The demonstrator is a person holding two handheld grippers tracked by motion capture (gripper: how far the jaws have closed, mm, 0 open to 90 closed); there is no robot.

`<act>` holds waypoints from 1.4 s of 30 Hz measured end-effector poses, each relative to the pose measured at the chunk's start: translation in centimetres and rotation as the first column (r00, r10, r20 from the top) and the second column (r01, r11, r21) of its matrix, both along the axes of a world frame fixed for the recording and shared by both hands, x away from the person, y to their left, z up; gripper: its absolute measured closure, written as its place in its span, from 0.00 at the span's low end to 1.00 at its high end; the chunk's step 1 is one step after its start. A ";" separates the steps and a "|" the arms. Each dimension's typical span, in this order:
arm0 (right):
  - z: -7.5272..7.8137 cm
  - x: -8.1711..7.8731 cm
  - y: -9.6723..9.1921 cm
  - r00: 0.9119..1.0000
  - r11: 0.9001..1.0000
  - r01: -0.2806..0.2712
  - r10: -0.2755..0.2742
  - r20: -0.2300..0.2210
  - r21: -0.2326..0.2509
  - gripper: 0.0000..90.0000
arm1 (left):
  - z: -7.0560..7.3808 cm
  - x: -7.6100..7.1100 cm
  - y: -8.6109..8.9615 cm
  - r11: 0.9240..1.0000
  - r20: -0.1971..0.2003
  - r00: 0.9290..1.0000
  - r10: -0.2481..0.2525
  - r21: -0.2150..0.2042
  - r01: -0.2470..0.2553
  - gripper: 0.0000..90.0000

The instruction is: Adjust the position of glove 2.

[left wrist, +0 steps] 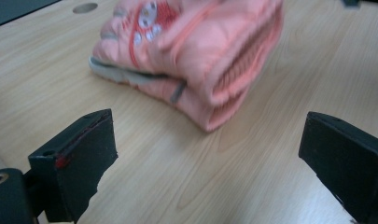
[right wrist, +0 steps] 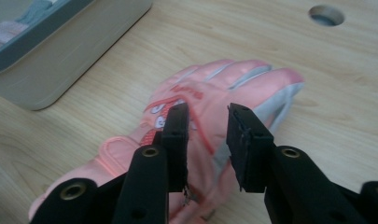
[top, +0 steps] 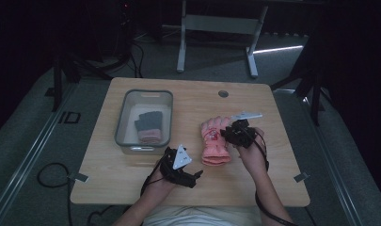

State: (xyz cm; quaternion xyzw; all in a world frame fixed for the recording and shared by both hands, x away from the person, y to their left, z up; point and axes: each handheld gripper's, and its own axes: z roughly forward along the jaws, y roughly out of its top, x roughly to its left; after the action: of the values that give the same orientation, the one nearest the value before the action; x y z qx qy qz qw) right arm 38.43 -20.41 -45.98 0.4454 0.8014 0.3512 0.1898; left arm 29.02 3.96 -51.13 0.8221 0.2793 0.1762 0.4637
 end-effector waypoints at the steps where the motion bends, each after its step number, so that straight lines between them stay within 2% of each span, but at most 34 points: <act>1: 0.0 0.0 0.0 1.000 1.000 0.000 0.000 0.000 0.000 0.75 | 0.0 0.0 0.0 1.000 0.000 1.000 0.000 0.000 0.000 0.05; 2: 0.2 0.0 -0.2 1.000 1.000 0.008 -0.008 0.000 0.001 0.74 | 0.6 0.3 0.0 1.000 -0.021 1.000 0.005 -0.022 -0.005 0.05; 3: 0.6 0.0 -0.7 1.000 1.000 0.016 -0.016 0.016 -0.007 0.74 | 2.0 1.2 -0.1 0.999 -0.033 0.999 0.009 -0.044 -0.011 0.07; 6: 1.2 0.0 -1.4 0.999 1.000 0.010 -0.010 0.032 -0.007 0.72 | 4.0 2.9 -0.8 0.999 -0.029 0.999 0.016 -0.047 -0.017 0.11; 7: 1.2 0.0 -1.4 0.999 1.000 0.010 -0.010 0.032 -0.007 0.72 | 4.0 2.9 -0.8 0.999 -0.029 0.999 0.016 -0.047 -0.017 0.12; 8: 1.7 0.2 -1.8 0.999 1.000 -0.005 0.005 0.037 0.019 0.72 | 5.2 4.4 -1.6 0.999 -0.016 0.999 0.031 -0.036 -0.032 0.13; 10: 2.0 0.5 -2.1 0.999 1.000 -0.008 0.007 0.044 0.027 0.72 | 5.8 6.1 -2.4 0.998 -0.013 0.998 0.057 -0.028 -0.057 0.16; 12: 2.0 0.8 -2.2 0.999 0.999 -0.015 0.014 0.040 0.036 0.73 | 6.0 7.8 -3.0 0.996 -0.026 0.996 0.082 -0.023 -0.083 0.18; 14: 1.9 0.9 -2.2 0.999 0.997 -0.027 0.025 0.023 0.079 0.73 | 5.5 9.3 -3.9 0.993 -0.040 0.992 0.117 0.011 -0.116 0.20; 16: 1.5 1.2 -1.9 1.000 0.998 -0.017 0.016 0.021 0.063 0.73 | 4.7 10.5 -4.5 0.991 -0.077 0.988 0.133 0.036 -0.130 0.22; 19: 0.8 1.6 -1.6 1.000 0.999 -0.006 0.005 0.009 0.039 0.72 | 3.3 11.6 -5.0 0.986 -0.116 0.981 0.154 0.074 -0.146 0.25; 21: 0.3 1.7 -1.4 1.000 0.999 -0.003 0.003 -0.001 0.039 0.71 | 2.2 12.3 -4.9 0.982 -0.153 0.972 0.179 0.085 -0.167 0.27; 23: -0.4 1.8 -1.1 1.000 1.000 0.004 -0.004 0.002 0.018 0.71 | 1.5 12.9 -4.4 0.982 -0.214 0.958 0.189 0.051 -0.182 0.27; 24: -0.8 1.9 -1.0 1.000 1.000 0.002 -0.002 -0.011 0.019 0.69 | 1.2 13.1 -4.3 0.981 -0.225 0.955 0.192 0.048 -0.186 0.27; 28: -2.4 2.4 -1.2 0.999 1.000 0.008 -0.008 -0.044 0.004 0.64 | -0.4 13.8 -4.3 0.980 -0.285 0.938 0.195 0.086 -0.178 0.27; 29: -2.8 2.5 -1.2 0.999 1.000 0.013 -0.013 -0.045 -0.018 0.63 | -0.8 13.9 -4.4 0.981 -0.308 0.932 0.192 0.085 -0.174 0.25; 30: -3.2 2.6 -1.3 0.999 0.999 0.007 -0.009 -0.049 -0.038 0.61 | -1.3 14.1 -4.4 0.982 -0.338 0.922 0.189 0.081 -0.172 0.25; 31: -3.5 2.8 -1.4 0.998 0.999 0.000 -0.002 -0.062 -0.035 0.59 | -1.6 14.2 -4.5 0.982 -0.361 0.914 0.187 0.080 -0.170 0.25; 32: -3.9 3.0 -1.6 0.997 1.000 -0.002 0.000 -0.081 -0.031 0.56 | -1.8 14.4 -4.5 0.983 -0.369 0.911 0.186 0.077 -0.169 0.25; 33: -4.3 3.3 -1.8 0.995 1.000 -0.009 0.007 -0.096 -0.027 0.54 | -1.8 14.4 -4.5 0.983 -0.369 0.911 0.186 0.077 -0.169 0.26; 34: -4.3 3.3 -1.8 0.995 1.000 -0.009 0.007 -0.096 -0.027 0.54 | -2.1 14.5 -4.6 0.984 -0.390 0.904 0.178 0.066 -0.165 0.26; 35: -5.1 3.9 -2.2 0.989 1.000 -0.016 0.018 -0.147 0.013 0.51 | -2.8 14.8 -4.7 0.986 -0.416 0.894 0.167 0.058 -0.157 0.28; 36: -5.1 3.9 -2.2 0.989 1.000 -0.016 0.018 -0.147 0.013 0.51 | -2.8 14.8 -4.7 0.986 -0.416 0.894 0.167 0.058 -0.157 0.28; 37: -5.4 4.2 -2.4 0.984 0.999 -0.016 0.022 -0.174 0.035 0.50 | -3.0 14.9 -4.7 0.987 -0.435 0.886 0.160 0.052 -0.152 0.28; 38: -5.8 4.6 -2.6 0.976 0.997 -0.016 0.032 -0.216 0.074 0.50 | -3.2 15.0 -4.7 0.987 -0.455 0.877 0.154 0.038 -0.154 0.31; 39: -5.8 4.6 -2.6 0.976 0.997 -0.016 0.032 -0.216 0.074 0.50 | -3.3 15.1 -4.8 0.987 -0.467 0.871 0.152 0.034 -0.154 0.31; 40: -6.3 4.9 -2.7 0.971 0.993 -0.023 0.049 -0.233 0.113 0.52 | -3.5 15.5 -4.7 0.991 -0.508 0.853 0.119 0.001 -0.137 0.40; 41: -6.3 4.9 -2.7 0.971 0.993 -0.023 0.049 -0.233 0.113 0.52 | -3.5 15.5 -4.7 0.991 -0.508 0.853 0.119 0.001 -0.137 0.43; 42: -6.6 5.0 -2.7 0.966 0.990 -0.023 0.058 -0.252 0.139 0.55 | -3.6 15.6 -4.7 0.992 -0.519 0.848 0.103 -0.008 -0.125 0.43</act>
State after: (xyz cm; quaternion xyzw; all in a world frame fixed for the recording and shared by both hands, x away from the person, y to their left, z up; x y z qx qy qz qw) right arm 43.47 -23.12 -52.53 0.4822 0.8025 0.3482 0.0473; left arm 44.65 -0.74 -54.72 0.8113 0.4457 -0.0298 0.3772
